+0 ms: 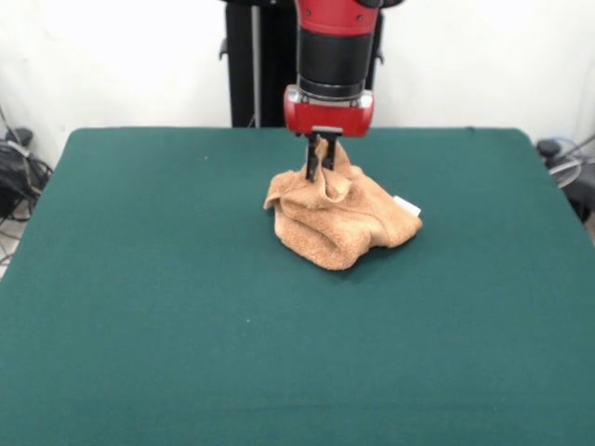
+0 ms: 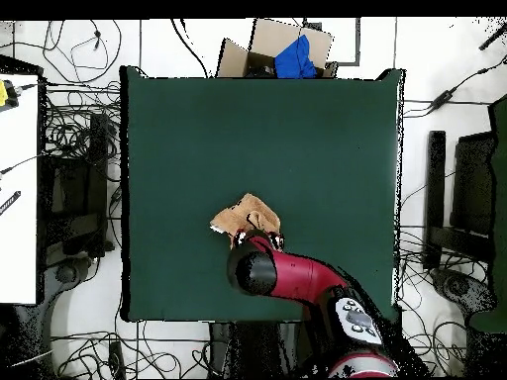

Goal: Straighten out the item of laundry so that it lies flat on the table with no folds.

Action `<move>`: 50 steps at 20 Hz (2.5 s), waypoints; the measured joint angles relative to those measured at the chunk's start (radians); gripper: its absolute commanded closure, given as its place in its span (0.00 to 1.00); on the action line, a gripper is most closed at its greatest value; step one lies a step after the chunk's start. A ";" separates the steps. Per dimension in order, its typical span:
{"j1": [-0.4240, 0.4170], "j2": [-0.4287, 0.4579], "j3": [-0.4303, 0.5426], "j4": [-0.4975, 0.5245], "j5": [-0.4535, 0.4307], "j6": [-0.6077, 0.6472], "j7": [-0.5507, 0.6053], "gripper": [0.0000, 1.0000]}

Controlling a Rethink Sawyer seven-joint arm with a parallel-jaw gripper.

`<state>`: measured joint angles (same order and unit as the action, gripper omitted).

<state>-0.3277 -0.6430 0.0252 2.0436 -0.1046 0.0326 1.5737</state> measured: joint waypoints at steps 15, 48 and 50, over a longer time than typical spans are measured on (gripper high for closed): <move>0.004 -0.141 0.000 0.002 -0.001 0.046 0.000 1.00; 0.024 -0.457 0.001 0.023 0.027 0.361 0.000 1.00; 0.024 -0.481 0.001 0.028 0.029 0.380 0.000 1.00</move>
<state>-0.3040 -1.1235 0.0261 2.0718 -0.0754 0.4125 1.5737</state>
